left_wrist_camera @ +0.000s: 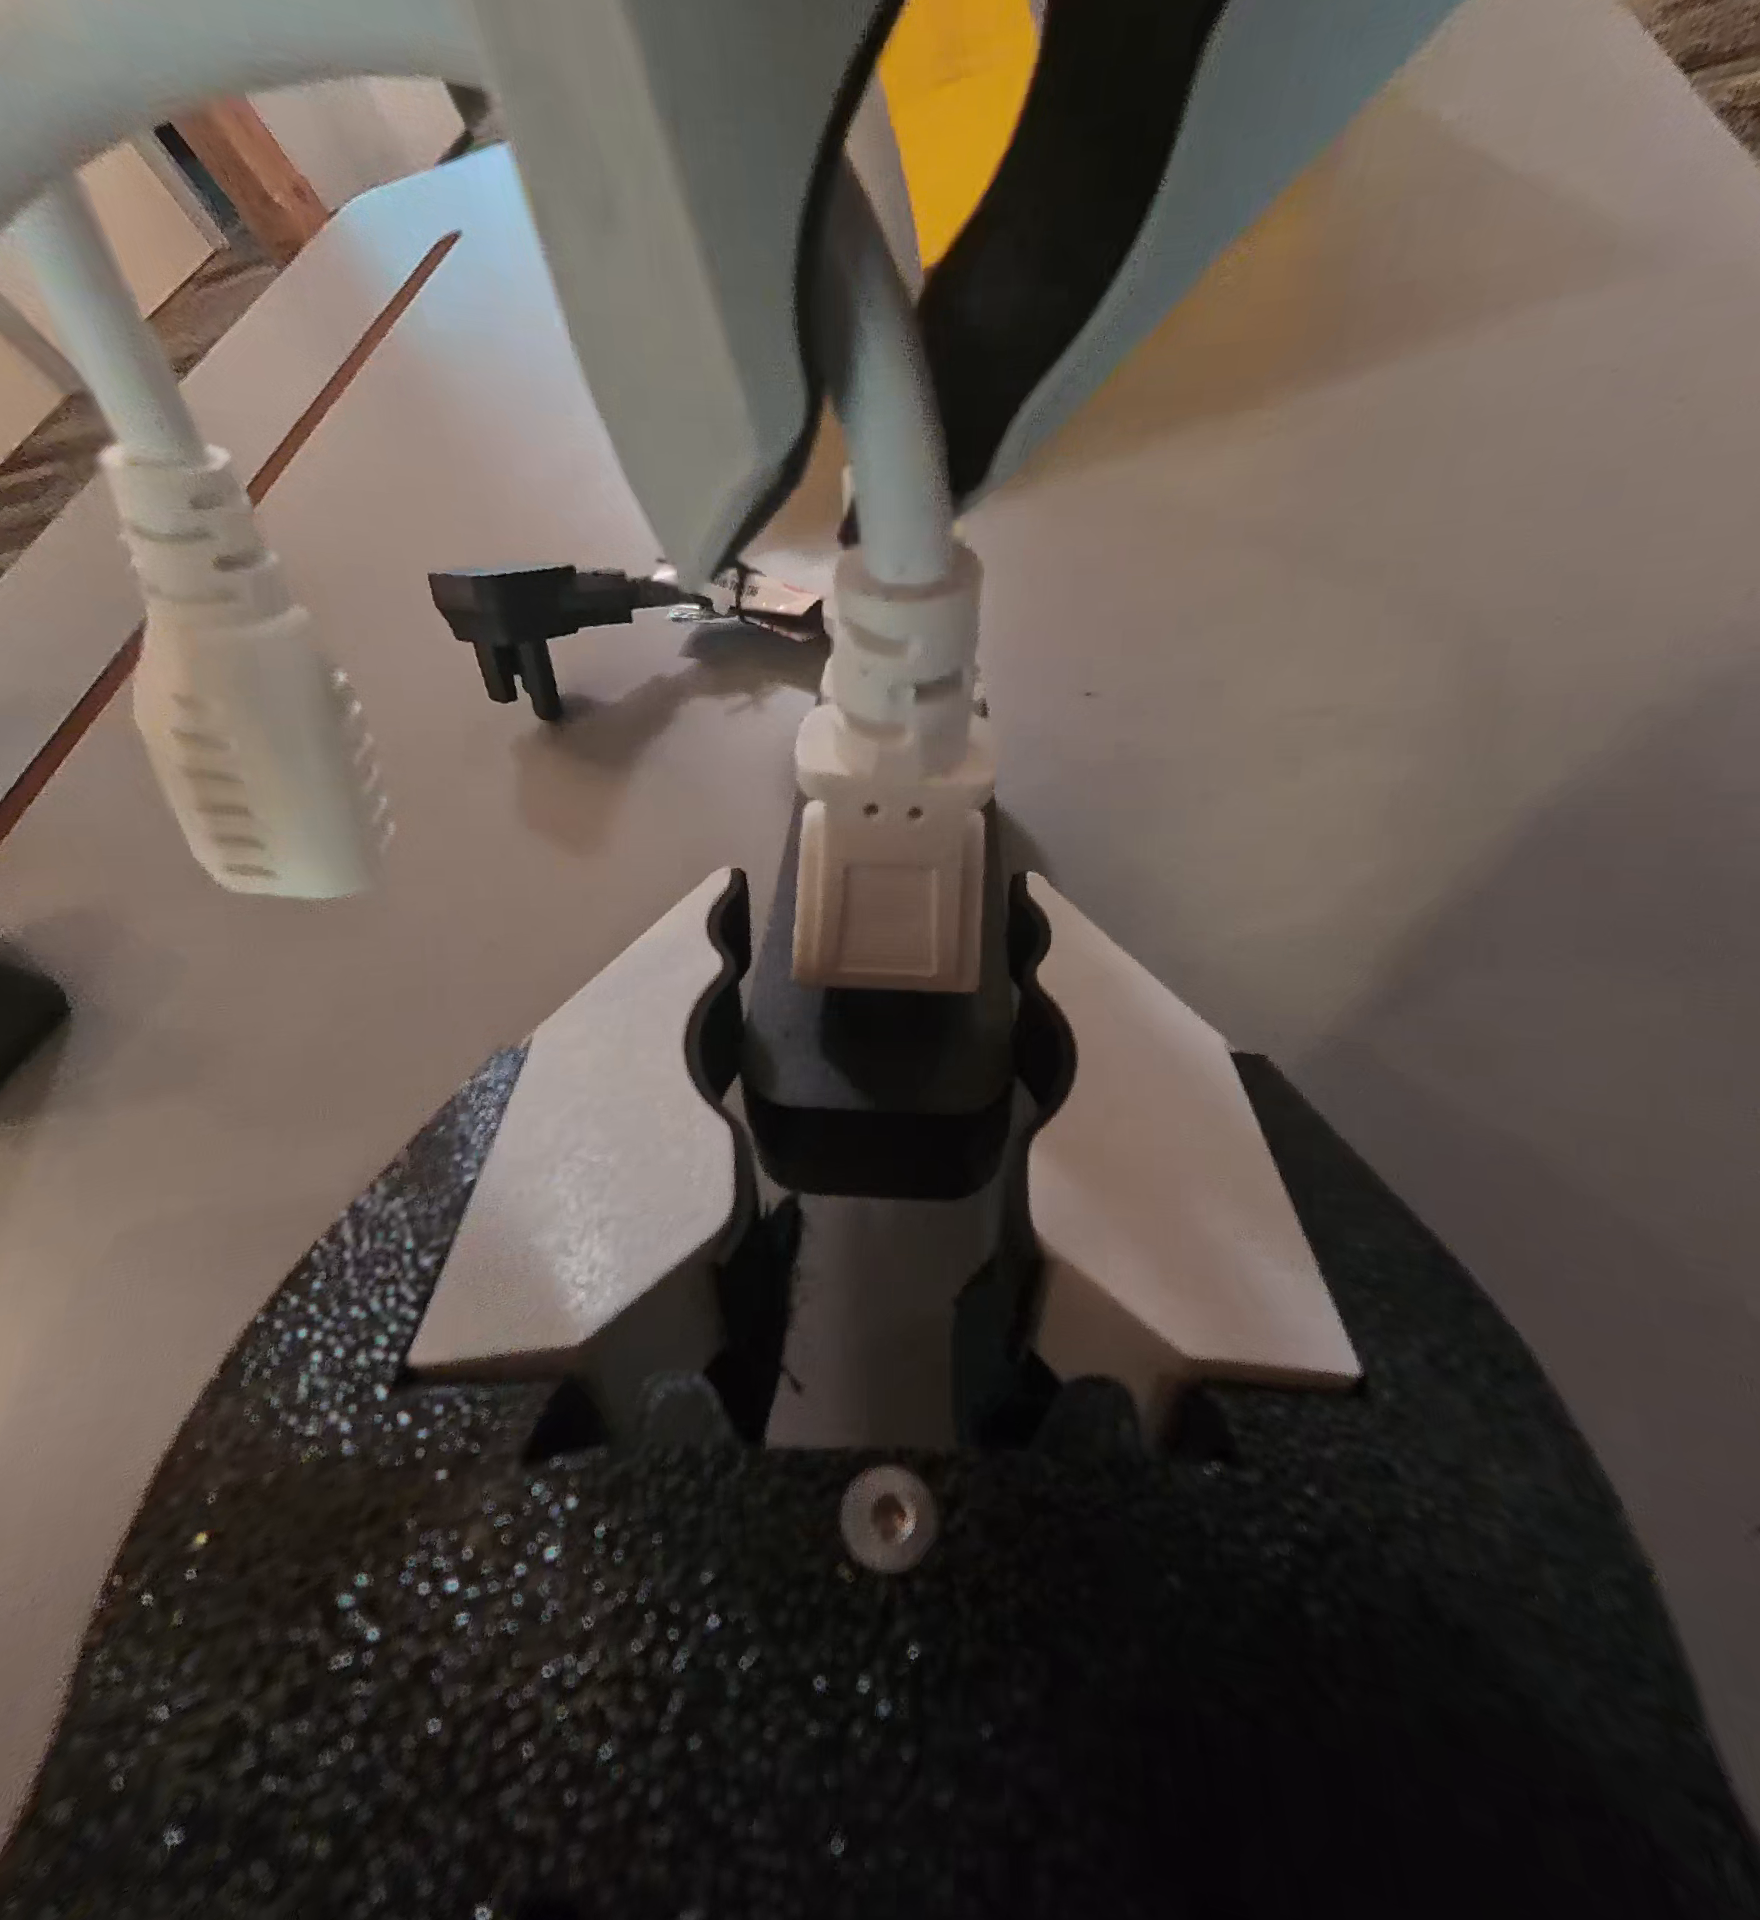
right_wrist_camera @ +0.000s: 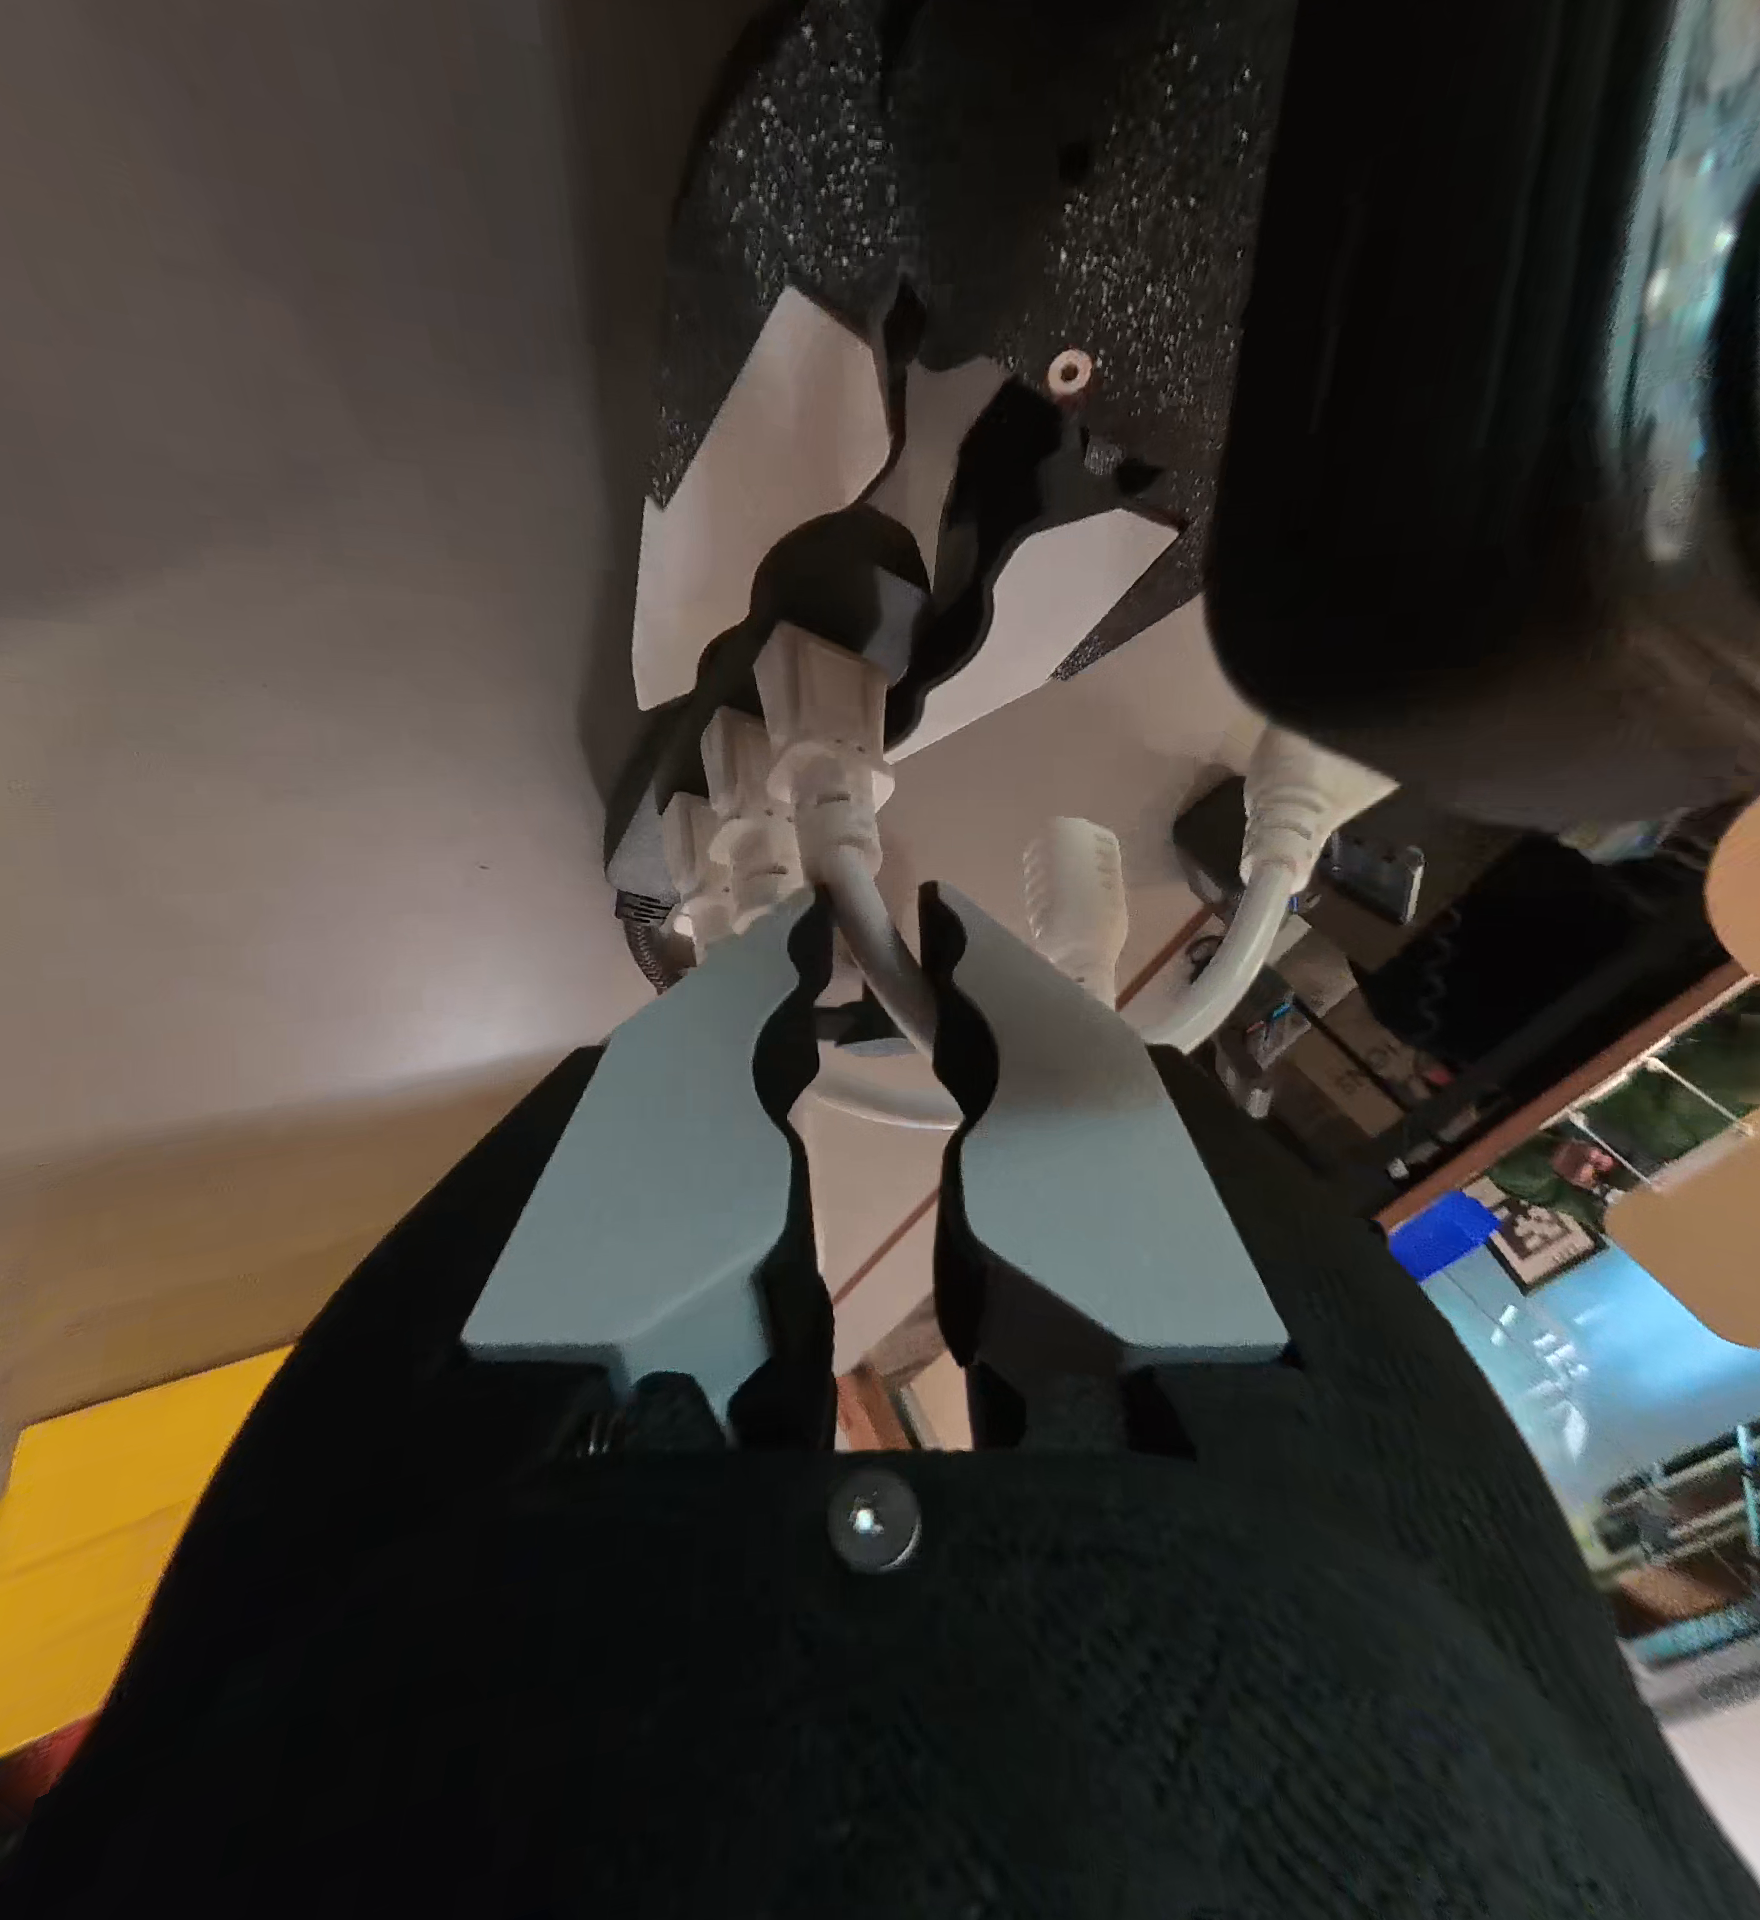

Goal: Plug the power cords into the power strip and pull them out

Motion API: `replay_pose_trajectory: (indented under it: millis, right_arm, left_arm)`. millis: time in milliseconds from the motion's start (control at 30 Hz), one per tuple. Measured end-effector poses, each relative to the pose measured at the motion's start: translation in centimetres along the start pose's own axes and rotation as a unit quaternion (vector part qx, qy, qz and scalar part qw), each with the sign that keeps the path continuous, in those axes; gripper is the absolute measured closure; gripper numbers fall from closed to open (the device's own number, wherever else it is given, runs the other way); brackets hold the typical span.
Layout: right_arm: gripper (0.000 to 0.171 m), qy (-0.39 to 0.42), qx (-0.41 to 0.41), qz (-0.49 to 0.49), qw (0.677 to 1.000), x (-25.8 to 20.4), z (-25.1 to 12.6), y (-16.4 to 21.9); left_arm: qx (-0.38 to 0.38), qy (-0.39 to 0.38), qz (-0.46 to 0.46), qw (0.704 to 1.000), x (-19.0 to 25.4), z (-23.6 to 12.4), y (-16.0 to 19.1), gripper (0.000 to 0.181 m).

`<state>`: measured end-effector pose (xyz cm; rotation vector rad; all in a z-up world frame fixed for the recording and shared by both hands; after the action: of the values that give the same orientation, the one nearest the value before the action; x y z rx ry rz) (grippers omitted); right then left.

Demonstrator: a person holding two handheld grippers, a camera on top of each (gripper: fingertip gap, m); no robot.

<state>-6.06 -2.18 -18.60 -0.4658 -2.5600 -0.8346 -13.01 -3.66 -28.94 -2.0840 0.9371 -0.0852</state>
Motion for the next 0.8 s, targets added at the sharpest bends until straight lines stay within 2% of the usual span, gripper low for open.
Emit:
replay_pose_trajectory:
  millis: [167, 267, 300, 367, 433, 500, 533, 633, 700, 800]
  right_arm:
    - [0.156, 0.001, 0.039, 0.032, 0.999, -0.1, 0.3, 0.4]
    - [0.151, 0.022, 0.025, 0.039, 0.999, -0.2, 0.4, -0.2]
    - [0.145, 0.045, 0.009, 0.038, 0.998, -0.2, 0.3, -0.5]
    - [0.120, 0.092, -0.004, 0.052, 0.994, 0.1, -0.2, -0.6]
    - [0.117, 0.075, 0.051, 0.128, 0.988, 0.0, -1.0, -0.2]
    - [0.114, 0.024, 0.148, 0.236, 0.960, -0.4, -2.0, 0.5]
    - [0.121, -0.003, 0.186, 0.287, 0.940, -0.8, -2.2, 1.2]
    - [0.125, -0.113, 0.269, 0.399, 0.870, -2.1, -1.6, 2.8]
    - [0.128, -0.165, 0.261, 0.449, 0.838, -2.5, -0.3, 3.6]
    - [0.124, -0.170, 0.308, 0.474, 0.807, -2.5, 0.3, 3.6]
  left_arm:
    - [-0.035, 0.042, -0.019, 0.998, -0.2, 0.3, 0.4, 0.131]
    - [-0.054, 0.044, -0.016, 0.997, -0.1, 0.5, 0.6, 0.132]
    - [-0.062, 0.043, -0.014, 0.997, -0.1, 0.6, 0.7, 0.132]
    - [-0.059, 0.042, -0.015, 0.997, -0.1, 0.6, 0.6, 0.132]
    - [-0.047, 0.039, -0.017, 0.998, -0.2, 0.4, 0.6, 0.132]
    - [-0.039, 0.044, -0.027, 0.998, -0.4, 0.2, 0.6, 0.132]
    - [-0.038, 0.049, -0.032, 0.998, -0.5, 0.2, 0.6, 0.132]
    - [-0.037, 0.047, -0.026, 0.998, -0.5, 0.3, 0.5, 0.132]
    - [-0.038, 0.043, -0.022, 0.998, -0.4, 0.3, 0.5, 0.132]
    - [-0.038, 0.044, -0.021, 0.998, -0.4, 0.3, 0.5, 0.132]
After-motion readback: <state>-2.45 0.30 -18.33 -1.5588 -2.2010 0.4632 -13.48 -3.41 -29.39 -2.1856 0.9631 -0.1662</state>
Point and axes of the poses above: each gripper's, where its closed fingertips meet, z out along the fingers, y out of its underside, x = y × z across the jaws, the point moved 9 cm from there along -z, back along the fingers, and after that the axes turned 15 degrees about -x, right-handed, at the moved point
